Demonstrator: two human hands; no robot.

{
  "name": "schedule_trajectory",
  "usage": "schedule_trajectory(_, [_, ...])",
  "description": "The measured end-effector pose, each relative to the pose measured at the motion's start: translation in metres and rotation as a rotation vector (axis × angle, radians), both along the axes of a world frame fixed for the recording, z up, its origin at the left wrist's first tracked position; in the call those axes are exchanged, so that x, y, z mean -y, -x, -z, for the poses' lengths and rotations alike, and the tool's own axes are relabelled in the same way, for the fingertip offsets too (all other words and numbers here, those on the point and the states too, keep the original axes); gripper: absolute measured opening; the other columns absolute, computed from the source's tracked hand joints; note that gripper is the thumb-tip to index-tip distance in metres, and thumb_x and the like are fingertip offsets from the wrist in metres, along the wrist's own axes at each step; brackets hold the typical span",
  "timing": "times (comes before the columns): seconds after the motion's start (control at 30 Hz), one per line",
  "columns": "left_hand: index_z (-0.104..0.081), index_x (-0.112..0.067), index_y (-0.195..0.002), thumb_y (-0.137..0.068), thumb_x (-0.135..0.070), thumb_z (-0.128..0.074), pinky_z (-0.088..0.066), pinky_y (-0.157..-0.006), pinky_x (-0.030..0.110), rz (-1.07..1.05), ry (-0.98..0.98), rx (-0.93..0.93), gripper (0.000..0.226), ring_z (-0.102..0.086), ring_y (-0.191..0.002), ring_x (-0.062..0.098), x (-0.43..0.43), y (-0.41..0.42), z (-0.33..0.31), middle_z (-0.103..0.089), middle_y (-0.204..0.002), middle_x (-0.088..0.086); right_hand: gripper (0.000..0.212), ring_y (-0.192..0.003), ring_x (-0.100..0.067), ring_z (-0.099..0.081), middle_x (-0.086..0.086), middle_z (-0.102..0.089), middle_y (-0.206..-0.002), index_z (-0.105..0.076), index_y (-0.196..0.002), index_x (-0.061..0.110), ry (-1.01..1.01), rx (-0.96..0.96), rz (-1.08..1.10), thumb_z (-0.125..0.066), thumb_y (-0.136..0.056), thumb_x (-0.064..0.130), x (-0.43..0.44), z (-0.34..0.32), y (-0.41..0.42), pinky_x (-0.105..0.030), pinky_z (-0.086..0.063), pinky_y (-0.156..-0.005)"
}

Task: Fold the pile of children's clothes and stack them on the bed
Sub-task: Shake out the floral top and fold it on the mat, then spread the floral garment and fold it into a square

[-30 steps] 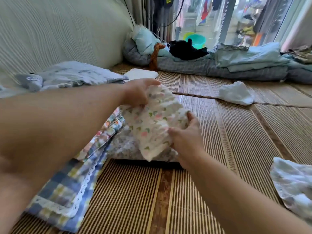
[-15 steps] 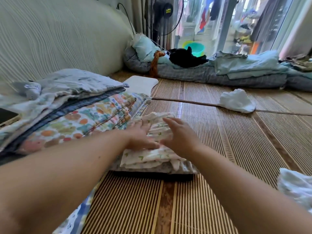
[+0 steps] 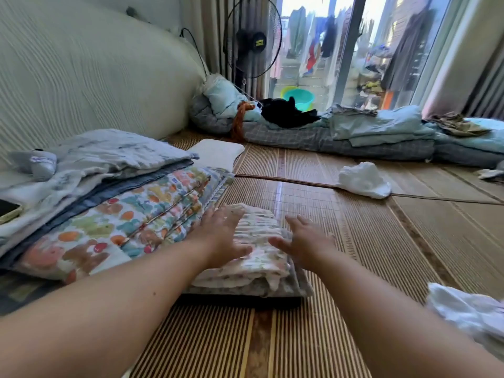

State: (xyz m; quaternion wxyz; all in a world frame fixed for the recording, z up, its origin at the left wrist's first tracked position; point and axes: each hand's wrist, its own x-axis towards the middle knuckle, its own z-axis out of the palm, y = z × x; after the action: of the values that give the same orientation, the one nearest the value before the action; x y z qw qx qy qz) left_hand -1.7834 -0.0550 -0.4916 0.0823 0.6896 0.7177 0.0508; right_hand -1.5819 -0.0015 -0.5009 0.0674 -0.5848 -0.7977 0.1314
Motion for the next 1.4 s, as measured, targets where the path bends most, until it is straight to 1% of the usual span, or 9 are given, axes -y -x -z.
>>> schedule_trajectory(0.1, [-0.013,-0.038,-0.151,-0.082,-0.063,-0.057,-0.014,-0.118,0.052,0.078,-0.055,0.085,0.086,0.001,-0.148,0.023,0.032,-0.036,-0.016,-0.003,-0.162,0.000,0.088,-0.145,-0.022,-0.021,0.003,-0.020,-0.159,-0.016,-0.151,0.033,-0.115,-0.146,0.031,-0.043,-0.079,0.077,0.055,-0.016,-0.047,-0.061,-0.022,-0.112])
schedule_trajectory(0.4, [-0.027,-0.040,-0.147,-0.085,-0.050,-0.063,-0.019,-0.116,0.042,0.429,0.025,0.280,0.072,-0.014,-0.146,0.020,0.181,-0.248,-0.032,-0.018,-0.159,-0.004,0.104,-0.145,-0.017,-0.022,0.003,-0.024,-0.158,-0.022,-0.150,0.033,-0.181,-0.032,0.180,-0.057,-0.062,0.077,0.250,-0.021,-0.248,-0.049,-0.026,-0.114])
schedule_trajectory(0.7, [-0.013,-0.038,-0.150,-0.081,-0.045,-0.068,-0.041,-0.105,0.043,0.785,0.292,0.007,0.089,-0.041,-0.132,0.028,0.265,-0.399,0.015,-0.031,-0.152,0.003,0.100,-0.143,-0.020,-0.021,0.006,-0.021,-0.157,-0.020,-0.149,0.039,0.110,0.046,0.441,-0.067,-0.065,0.065,0.361,0.019,-0.388,-0.049,-0.023,-0.115])
schedule_trajectory(0.87, [-0.048,-0.030,-0.135,-0.095,-0.012,-0.046,-0.052,-0.089,0.036,0.707,0.161,-0.004,0.044,-0.059,-0.113,0.024,0.262,-0.403,0.022,-0.060,-0.126,0.005,0.078,-0.139,-0.021,-0.022,0.008,-0.025,-0.151,-0.019,-0.149,0.039,0.124,0.187,0.552,-0.058,-0.082,0.054,0.378,0.022,-0.411,-0.052,-0.026,-0.108])
schedule_trajectory(1.0, [-0.071,-0.021,-0.104,-0.097,-0.020,-0.052,-0.055,-0.078,0.031,0.627,0.067,0.303,0.020,-0.064,-0.085,0.016,0.251,-0.379,-0.020,-0.067,-0.095,-0.003,0.050,-0.132,-0.024,-0.031,0.002,-0.041,-0.140,-0.037,-0.140,0.036,-0.028,0.305,0.652,-0.046,-0.091,0.033,0.360,0.012,-0.427,-0.046,-0.033,-0.104])
schedule_trajectory(1.13, [-0.073,-0.021,-0.100,-0.094,-0.024,-0.058,-0.053,-0.071,0.029,0.527,-0.058,0.434,0.016,-0.065,-0.079,0.017,0.239,-0.342,-0.077,-0.069,-0.088,-0.003,0.029,-0.118,-0.034,-0.038,-0.005,-0.049,-0.129,-0.060,-0.115,0.033,-0.210,0.297,0.669,-0.046,-0.092,0.026,0.340,-0.019,-0.437,-0.044,-0.042,-0.095])
schedule_trajectory(1.2, [-0.073,-0.020,-0.103,-0.094,-0.024,-0.058,-0.054,-0.071,0.032,0.494,-0.136,0.400,0.018,-0.064,-0.077,0.015,0.235,-0.323,-0.101,-0.068,-0.087,-0.003,0.030,-0.119,-0.036,-0.039,-0.007,-0.051,-0.129,-0.063,-0.118,0.037,-0.264,0.248,0.664,-0.050,-0.092,0.030,0.330,-0.044,-0.440,-0.043,-0.039,-0.096])
schedule_trajectory(1.3, [-0.073,-0.019,-0.107,-0.095,-0.017,-0.056,-0.038,-0.058,0.014,0.424,-0.263,0.349,0.021,-0.053,-0.068,0.003,0.228,-0.296,-0.132,-0.062,-0.081,-0.009,0.027,-0.118,-0.035,-0.046,-0.007,-0.056,-0.126,-0.069,-0.107,0.028,-0.343,0.091,0.595,-0.059,-0.087,0.044,0.325,-0.090,-0.436,-0.044,-0.038,-0.097])
schedule_trajectory(1.4, [-0.074,-0.017,-0.102,-0.094,-0.013,-0.055,-0.033,-0.051,0.022,0.333,-0.366,0.392,0.021,-0.047,-0.058,0.005,0.225,-0.272,-0.159,-0.056,-0.067,-0.013,0.020,-0.099,-0.034,-0.059,-0.012,-0.067,-0.099,-0.066,-0.091,0.016,-0.373,-0.152,0.522,-0.062,-0.088,0.035,0.327,-0.147,-0.419,-0.034,-0.040,-0.074])
